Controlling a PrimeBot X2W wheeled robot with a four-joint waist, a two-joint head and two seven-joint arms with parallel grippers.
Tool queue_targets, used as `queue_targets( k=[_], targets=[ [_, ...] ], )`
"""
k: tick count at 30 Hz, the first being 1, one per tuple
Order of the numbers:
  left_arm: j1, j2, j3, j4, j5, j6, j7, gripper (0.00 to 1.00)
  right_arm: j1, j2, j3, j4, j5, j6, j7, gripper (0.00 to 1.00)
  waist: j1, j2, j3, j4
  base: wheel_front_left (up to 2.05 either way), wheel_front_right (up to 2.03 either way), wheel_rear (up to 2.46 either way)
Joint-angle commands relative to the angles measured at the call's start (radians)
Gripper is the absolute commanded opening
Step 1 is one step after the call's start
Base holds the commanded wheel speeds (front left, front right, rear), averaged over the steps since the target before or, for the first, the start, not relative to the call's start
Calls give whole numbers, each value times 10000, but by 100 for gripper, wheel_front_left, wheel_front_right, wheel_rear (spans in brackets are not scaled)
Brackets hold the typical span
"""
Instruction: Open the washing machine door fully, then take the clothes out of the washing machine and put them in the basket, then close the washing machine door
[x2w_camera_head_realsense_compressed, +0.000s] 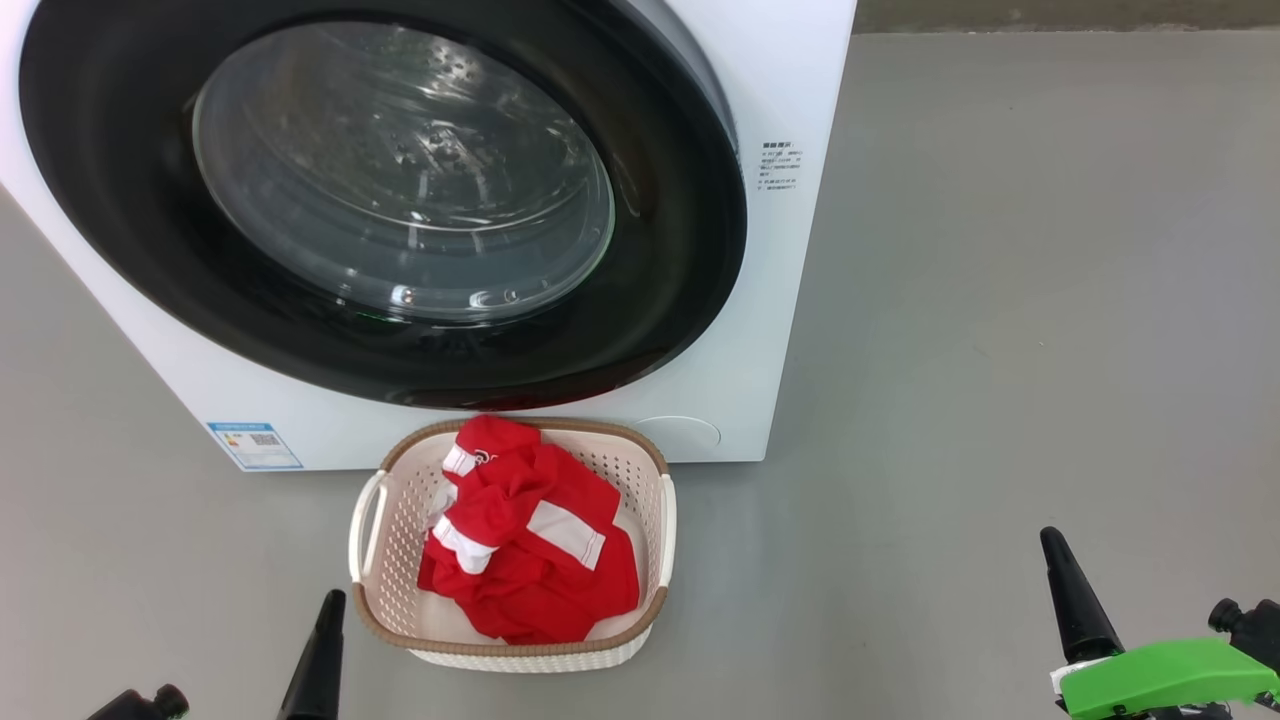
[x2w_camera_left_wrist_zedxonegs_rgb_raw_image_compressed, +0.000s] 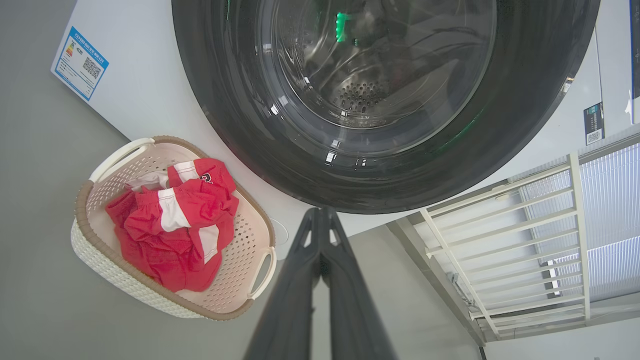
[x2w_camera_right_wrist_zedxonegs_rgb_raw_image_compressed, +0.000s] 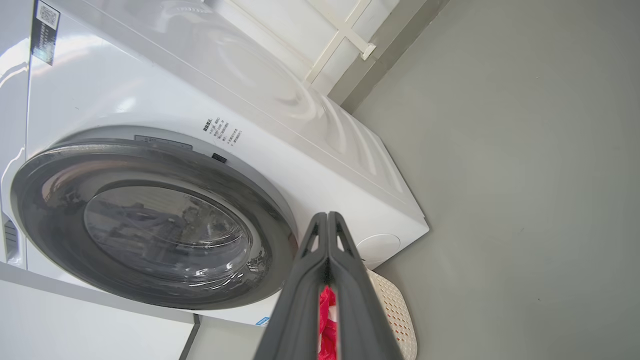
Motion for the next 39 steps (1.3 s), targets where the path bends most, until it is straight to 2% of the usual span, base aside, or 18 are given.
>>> queue_targets(
  k=[1, 39],
  targets=[
    [-461, 93, 295, -199, -355, -42, 78, 0, -460, -183, 35, -262, 386, -5, 95, 0, -1, 0, -24, -8, 0, 0, 0],
    [-844, -48, 817, -130, -3926, -63, 1148, 0, -1073, -262, -147, -298, 4045, -8, 1190, 0, -1, 0, -403, -130, 0, 0, 0]
  ],
)
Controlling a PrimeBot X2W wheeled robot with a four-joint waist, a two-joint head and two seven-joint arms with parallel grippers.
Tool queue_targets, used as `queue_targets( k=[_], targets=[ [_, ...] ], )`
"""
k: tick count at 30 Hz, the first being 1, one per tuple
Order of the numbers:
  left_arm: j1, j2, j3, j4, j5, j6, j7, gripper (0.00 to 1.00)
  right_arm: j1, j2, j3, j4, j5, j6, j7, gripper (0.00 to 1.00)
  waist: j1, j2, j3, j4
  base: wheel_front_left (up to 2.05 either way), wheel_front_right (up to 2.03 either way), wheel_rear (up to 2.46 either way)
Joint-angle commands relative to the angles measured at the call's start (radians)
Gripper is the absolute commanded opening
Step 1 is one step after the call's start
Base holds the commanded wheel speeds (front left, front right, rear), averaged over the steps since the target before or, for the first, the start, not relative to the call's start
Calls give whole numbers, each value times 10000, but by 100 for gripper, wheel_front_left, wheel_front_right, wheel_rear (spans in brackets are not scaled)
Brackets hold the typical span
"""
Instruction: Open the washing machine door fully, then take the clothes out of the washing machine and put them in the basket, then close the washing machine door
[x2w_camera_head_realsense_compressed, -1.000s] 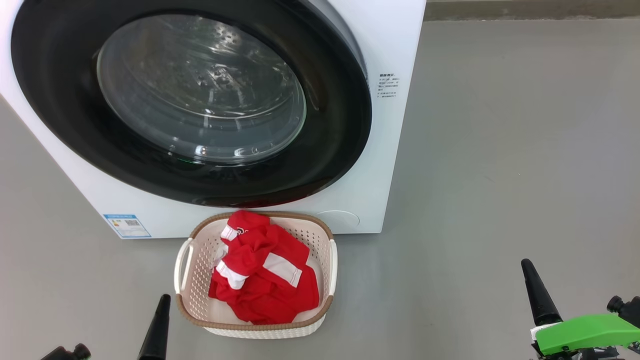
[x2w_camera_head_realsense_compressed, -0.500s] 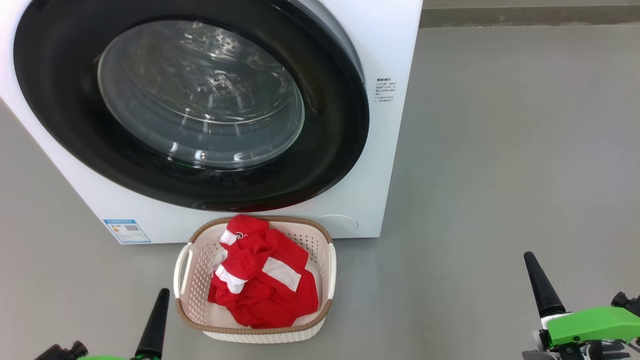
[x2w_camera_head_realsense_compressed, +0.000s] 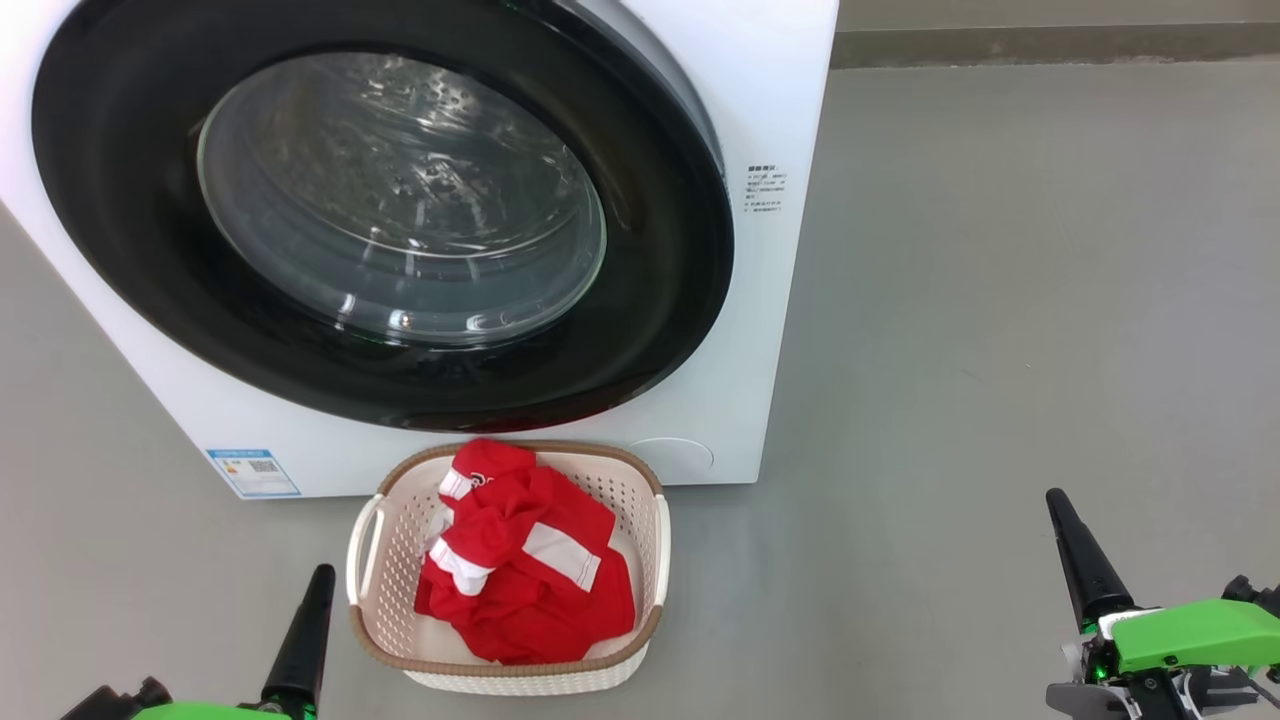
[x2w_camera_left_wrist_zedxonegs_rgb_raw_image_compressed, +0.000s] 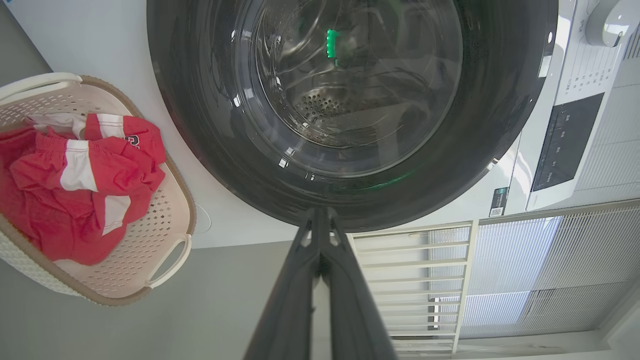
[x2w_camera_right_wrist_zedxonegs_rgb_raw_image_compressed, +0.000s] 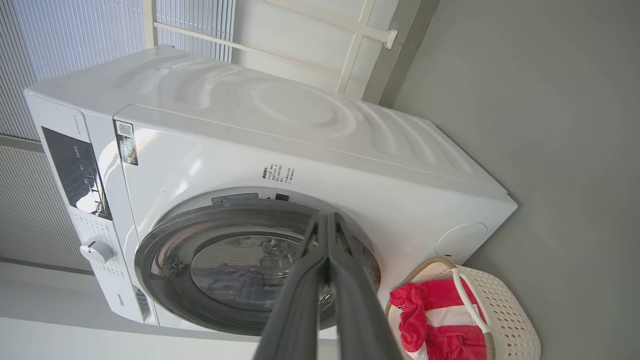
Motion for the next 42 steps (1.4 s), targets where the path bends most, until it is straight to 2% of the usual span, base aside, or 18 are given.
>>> queue_targets(
  k=[1, 15, 42],
  targets=[
    [-435, 59, 365, -207, -296, -61, 90, 0, -492, -160, 129, -284, 306, -6, 89, 0, 0, 0, -18, -7, 0, 0, 0],
    [-577, -2, 571, -180, -1601, -69, 495, 0, -720, -178, 45, -296, 1641, -7, 505, 0, 0, 0, -158, -51, 0, 0, 0],
    [-583, -57, 649, -177, -1536, -69, 558, 0, -728, -109, -52, -290, 1560, -7, 583, 0, 0, 0, -158, -51, 0, 0, 0]
  ],
)
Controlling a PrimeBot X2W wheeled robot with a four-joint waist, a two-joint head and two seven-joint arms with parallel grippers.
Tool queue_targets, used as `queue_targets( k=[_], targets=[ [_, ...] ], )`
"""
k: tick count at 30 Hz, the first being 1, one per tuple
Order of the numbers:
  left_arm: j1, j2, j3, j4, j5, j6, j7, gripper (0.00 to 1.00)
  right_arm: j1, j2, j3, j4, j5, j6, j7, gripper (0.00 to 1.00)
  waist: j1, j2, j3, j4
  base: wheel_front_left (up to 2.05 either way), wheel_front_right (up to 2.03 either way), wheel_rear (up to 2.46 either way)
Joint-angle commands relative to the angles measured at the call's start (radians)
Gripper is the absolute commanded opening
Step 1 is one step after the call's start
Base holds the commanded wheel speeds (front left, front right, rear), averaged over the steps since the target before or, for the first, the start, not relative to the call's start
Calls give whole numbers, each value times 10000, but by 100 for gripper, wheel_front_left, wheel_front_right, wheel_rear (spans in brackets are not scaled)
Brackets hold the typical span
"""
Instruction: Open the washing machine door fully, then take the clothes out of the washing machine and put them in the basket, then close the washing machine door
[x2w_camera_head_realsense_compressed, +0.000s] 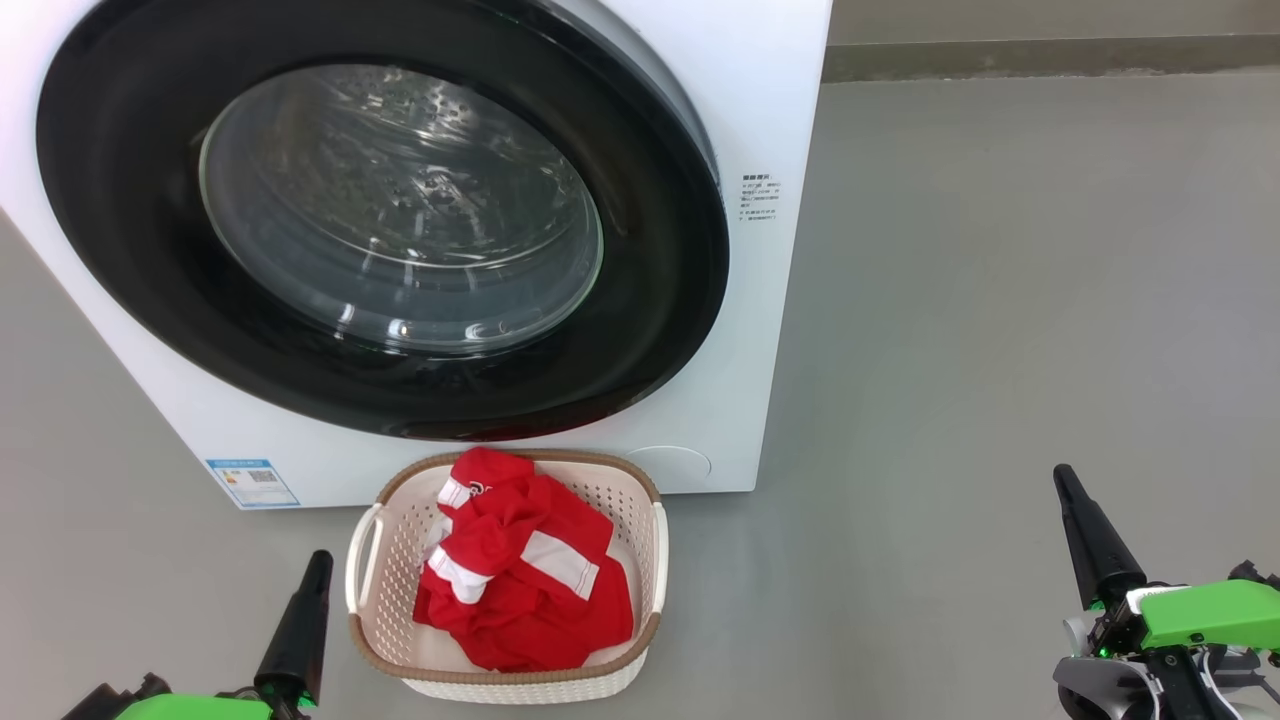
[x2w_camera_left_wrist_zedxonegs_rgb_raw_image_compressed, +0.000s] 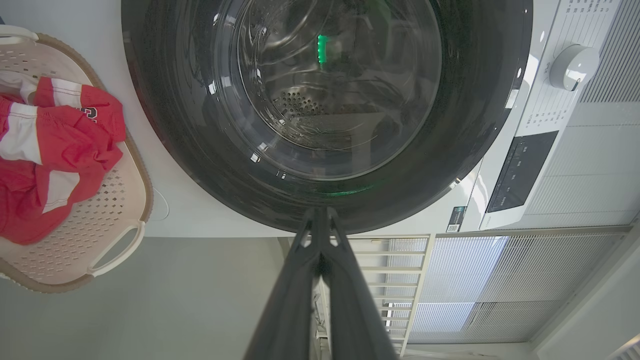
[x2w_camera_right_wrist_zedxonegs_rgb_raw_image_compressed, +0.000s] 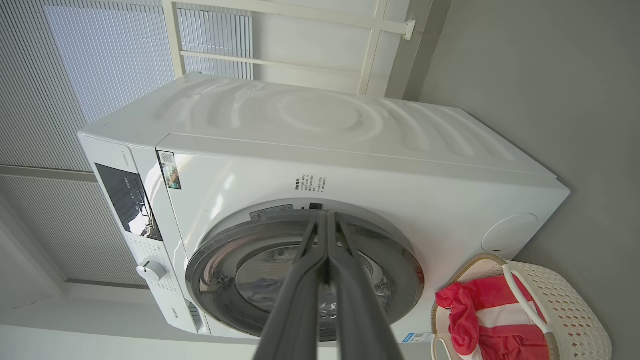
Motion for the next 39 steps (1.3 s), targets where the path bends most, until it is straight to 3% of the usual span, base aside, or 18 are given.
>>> queue_targets(
  k=[1, 39],
  targets=[
    [-396, 118, 358, -208, 19, -69, 36, 0, -409, -99, 202, -286, -17, -6, 47, 0, 0, 0, 0, 0, 0, 0, 0],
    [-402, 66, 432, -205, 81, -69, 96, 0, -417, -33, 108, -280, -95, -6, 122, 0, 0, 0, 0, 0, 0, 0, 0]
  ],
)
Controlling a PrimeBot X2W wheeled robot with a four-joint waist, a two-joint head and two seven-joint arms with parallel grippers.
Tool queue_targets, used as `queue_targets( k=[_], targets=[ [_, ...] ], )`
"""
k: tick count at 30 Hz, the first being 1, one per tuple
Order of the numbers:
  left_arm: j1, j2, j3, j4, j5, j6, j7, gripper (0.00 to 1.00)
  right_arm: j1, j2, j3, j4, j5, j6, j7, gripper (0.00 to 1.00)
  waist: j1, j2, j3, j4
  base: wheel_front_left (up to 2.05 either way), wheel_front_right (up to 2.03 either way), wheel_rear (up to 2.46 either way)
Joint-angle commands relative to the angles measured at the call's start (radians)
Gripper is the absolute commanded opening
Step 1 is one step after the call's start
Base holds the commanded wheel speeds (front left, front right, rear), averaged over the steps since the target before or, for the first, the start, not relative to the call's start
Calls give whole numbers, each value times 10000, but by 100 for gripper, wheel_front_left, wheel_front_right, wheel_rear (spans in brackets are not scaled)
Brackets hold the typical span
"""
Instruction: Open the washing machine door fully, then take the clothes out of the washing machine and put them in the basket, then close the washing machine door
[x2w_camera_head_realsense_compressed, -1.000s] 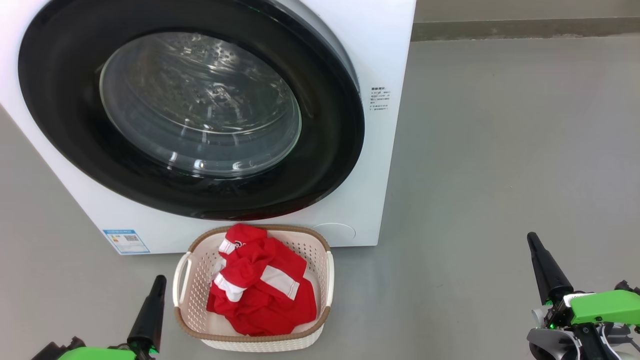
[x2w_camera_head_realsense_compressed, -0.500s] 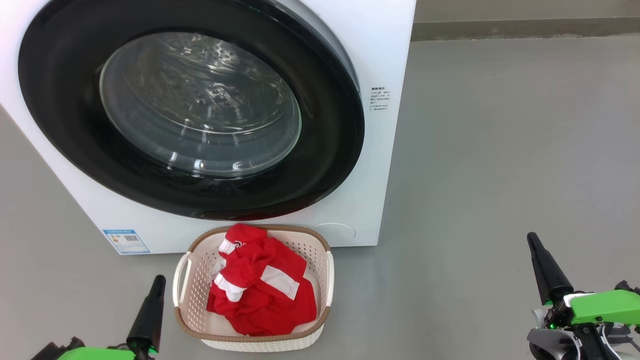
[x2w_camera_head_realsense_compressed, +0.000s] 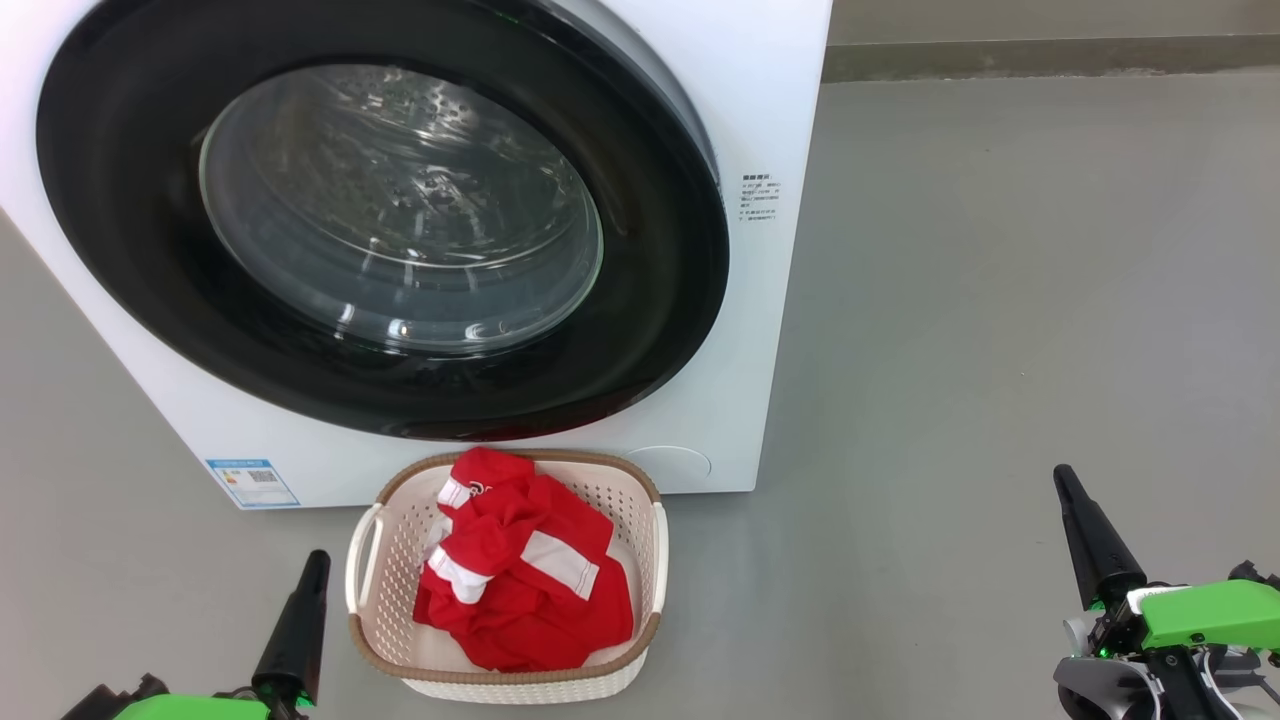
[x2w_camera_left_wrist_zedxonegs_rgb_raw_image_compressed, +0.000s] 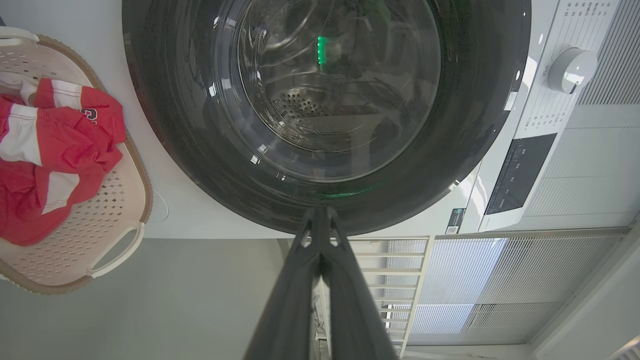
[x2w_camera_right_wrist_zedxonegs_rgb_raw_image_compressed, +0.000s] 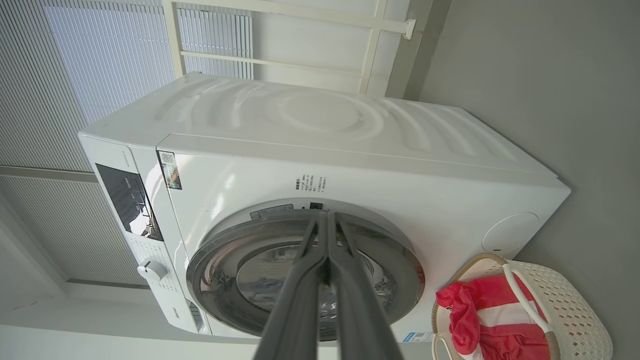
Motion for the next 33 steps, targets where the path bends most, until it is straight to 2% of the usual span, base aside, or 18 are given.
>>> queue_targets(
  k=[1, 33],
  targets=[
    [-402, 95, 365, -207, 79, -69, 84, 0, -417, -68, 167, -282, -78, -6, 49, 0, 0, 0, 0, 0, 0, 0, 0],
    [-406, 67, 406, -206, 113, -69, 116, 0, -422, -32, 115, -279, -121, -6, 91, 0, 0, 0, 0, 0, 0, 0, 0]
  ],
)
